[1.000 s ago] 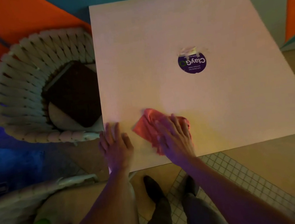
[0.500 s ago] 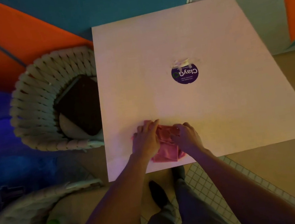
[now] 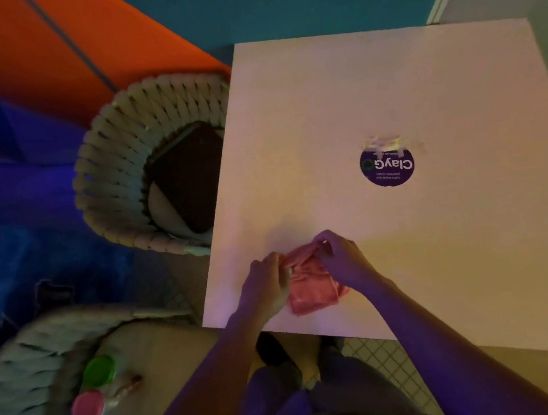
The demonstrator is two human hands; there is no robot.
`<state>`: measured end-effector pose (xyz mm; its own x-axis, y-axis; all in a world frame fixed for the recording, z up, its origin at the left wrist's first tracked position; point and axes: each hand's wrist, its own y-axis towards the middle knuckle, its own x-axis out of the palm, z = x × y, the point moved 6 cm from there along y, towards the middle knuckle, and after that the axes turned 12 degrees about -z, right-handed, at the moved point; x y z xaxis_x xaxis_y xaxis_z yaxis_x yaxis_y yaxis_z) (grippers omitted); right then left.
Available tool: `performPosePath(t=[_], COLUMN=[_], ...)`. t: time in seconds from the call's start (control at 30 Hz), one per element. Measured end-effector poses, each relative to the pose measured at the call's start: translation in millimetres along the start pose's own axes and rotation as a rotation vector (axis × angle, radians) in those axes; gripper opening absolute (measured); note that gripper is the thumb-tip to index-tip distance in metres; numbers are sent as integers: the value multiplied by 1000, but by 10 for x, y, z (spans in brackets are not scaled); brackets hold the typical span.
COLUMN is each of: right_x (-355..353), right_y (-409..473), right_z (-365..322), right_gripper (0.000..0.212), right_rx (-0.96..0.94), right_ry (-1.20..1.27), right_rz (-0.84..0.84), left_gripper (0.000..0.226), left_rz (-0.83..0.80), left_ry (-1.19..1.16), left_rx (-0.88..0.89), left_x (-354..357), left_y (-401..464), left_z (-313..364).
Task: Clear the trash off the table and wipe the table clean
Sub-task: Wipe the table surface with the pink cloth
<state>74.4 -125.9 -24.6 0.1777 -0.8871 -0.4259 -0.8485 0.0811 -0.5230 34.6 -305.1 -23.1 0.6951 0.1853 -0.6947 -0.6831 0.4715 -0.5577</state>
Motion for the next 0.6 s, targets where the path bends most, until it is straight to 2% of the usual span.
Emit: performPosePath(t=[0.3, 0.4, 0.6], right_x=[105, 170, 469], right_y=[526, 686, 1020], right_z=[-877, -1182, -1728], right_gripper=[21, 22, 32], right_rx=[-123, -158, -114], right_ry=[75, 189, 412], right_rz=[-120, -143, -332], left_gripper=[20, 25, 26], left_rz=[236, 329, 435], left_ry=[-411, -536, -680], left_rx=[-68, -35, -25], left_x=[-679, -963, -1464], left_y=[-88, -94, 29], left_z=[-457, -641, -1243])
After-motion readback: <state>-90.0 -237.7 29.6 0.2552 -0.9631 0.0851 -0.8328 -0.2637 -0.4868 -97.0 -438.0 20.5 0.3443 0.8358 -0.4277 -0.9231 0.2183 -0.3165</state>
